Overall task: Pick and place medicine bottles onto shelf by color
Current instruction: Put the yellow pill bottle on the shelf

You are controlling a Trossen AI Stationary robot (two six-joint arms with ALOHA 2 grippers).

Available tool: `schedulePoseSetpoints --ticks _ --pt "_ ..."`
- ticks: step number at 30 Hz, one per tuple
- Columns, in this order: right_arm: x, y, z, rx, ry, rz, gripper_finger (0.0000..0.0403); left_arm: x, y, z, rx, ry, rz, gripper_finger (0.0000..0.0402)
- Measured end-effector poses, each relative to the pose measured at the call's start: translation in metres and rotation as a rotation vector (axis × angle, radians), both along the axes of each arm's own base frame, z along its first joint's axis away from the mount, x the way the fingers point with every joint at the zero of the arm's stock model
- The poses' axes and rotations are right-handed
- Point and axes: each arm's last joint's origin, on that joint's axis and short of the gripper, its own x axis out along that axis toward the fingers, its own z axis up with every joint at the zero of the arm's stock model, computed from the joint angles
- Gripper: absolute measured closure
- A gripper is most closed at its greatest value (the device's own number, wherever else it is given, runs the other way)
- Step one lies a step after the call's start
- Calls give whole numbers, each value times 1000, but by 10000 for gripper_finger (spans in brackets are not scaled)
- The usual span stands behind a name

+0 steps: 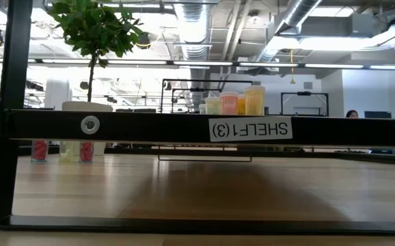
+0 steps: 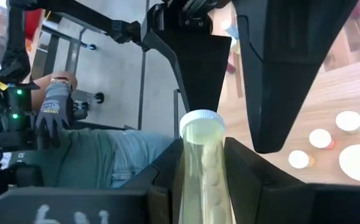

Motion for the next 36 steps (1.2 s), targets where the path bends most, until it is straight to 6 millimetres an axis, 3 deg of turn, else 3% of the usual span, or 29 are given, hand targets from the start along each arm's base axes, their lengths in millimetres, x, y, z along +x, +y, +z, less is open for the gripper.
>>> schedulePoseSetpoints --ticks 12,26,36 --pt "-11 -4 7 3 -10 -21 306 -1 -2 9 39 -26 97 136" --pt "-45 -17 32 -52 -104 -160 309 -3 1 25 96 -82 175 136" --pt "-43 -20 39 -65 -186 -183 309 -2 3 32 100 -154 252 136"
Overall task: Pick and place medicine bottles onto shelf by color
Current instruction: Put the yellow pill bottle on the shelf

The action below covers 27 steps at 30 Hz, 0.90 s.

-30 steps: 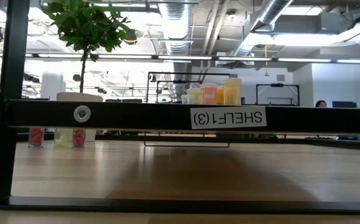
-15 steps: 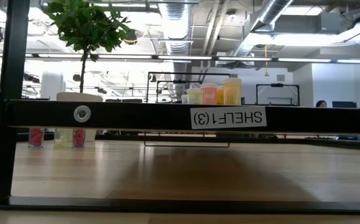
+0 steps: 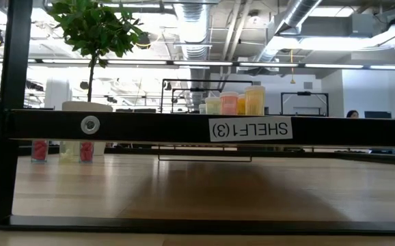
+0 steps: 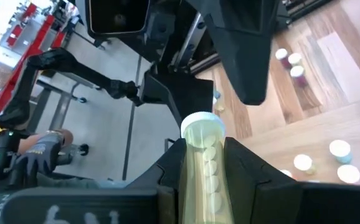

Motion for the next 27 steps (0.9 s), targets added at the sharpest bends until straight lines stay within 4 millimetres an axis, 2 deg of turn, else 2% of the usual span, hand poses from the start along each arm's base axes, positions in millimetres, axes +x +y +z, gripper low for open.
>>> schedulePoseSetpoints --ticks 14,17,27 --pt "4 -1 8 2 -88 -12 309 0 -1 4 -2 -42 -6 146" --pt "4 -1 8 2 -88 -12 309 0 -1 4 -4 -48 -5 170" --pt "4 -1 8 6 -85 -13 304 0 -2 7 -10 -80 -27 287"
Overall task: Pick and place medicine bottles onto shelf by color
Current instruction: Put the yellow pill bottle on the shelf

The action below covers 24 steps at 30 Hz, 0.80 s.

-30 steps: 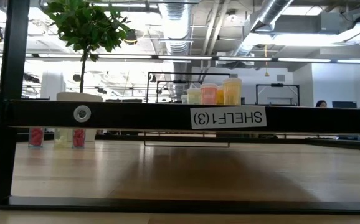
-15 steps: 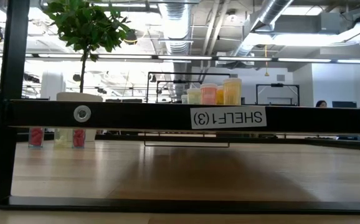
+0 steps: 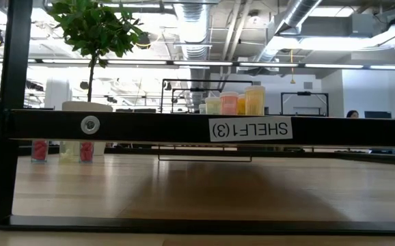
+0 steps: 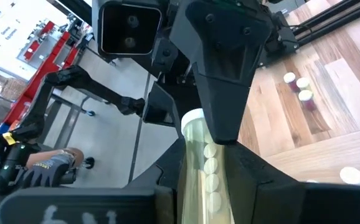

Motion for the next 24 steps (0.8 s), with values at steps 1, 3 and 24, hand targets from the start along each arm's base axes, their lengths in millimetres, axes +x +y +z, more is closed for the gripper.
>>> schedulePoseSetpoints --ticks 1,3,24 --pt "0 0 0 0 1 0 303 0 0 0 0 0 -1 294" --pt "0 0 0 1 2 2 302 0 0 0 0 1 -4 305" --pt "-9 -2 2 73 8 78 221 0 0 2 -12 -22 -9 304"
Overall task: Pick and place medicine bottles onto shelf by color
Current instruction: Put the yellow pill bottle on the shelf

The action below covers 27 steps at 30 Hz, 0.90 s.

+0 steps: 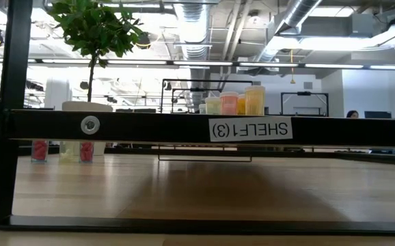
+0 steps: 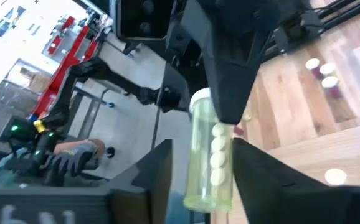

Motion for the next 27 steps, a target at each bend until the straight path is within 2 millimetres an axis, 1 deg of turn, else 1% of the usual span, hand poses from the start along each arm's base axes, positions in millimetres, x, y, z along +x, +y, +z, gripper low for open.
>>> schedulePoseSetpoints --ticks 2,5,8,10,12,18,23,27 --pt "0 1 -1 13 6 24 200 0 0 0 -5 5 -4 304" --pt "0 1 -1 24 11 40 179 0 0 -1 -14 5 -2 304" --pt "-4 -2 0 31 14 38 170 0 0 -1 -24 6 0 304" --pt "-11 -5 3 42 -1 40 168 0 0 -1 -50 8 -1 304" --pt "-22 -8 8 38 -18 15 168 -1 0 -2 -89 21 2 303" --pt "-66 -17 22 1 -63 -94 168 0 0 -11 -223 100 7 303" --pt "-98 -11 29 -77 -90 -180 168 -3 1 -27 -383 254 67 303" --pt "-116 -4 29 -114 -76 -220 168 -9 4 -45 -572 423 134 303"
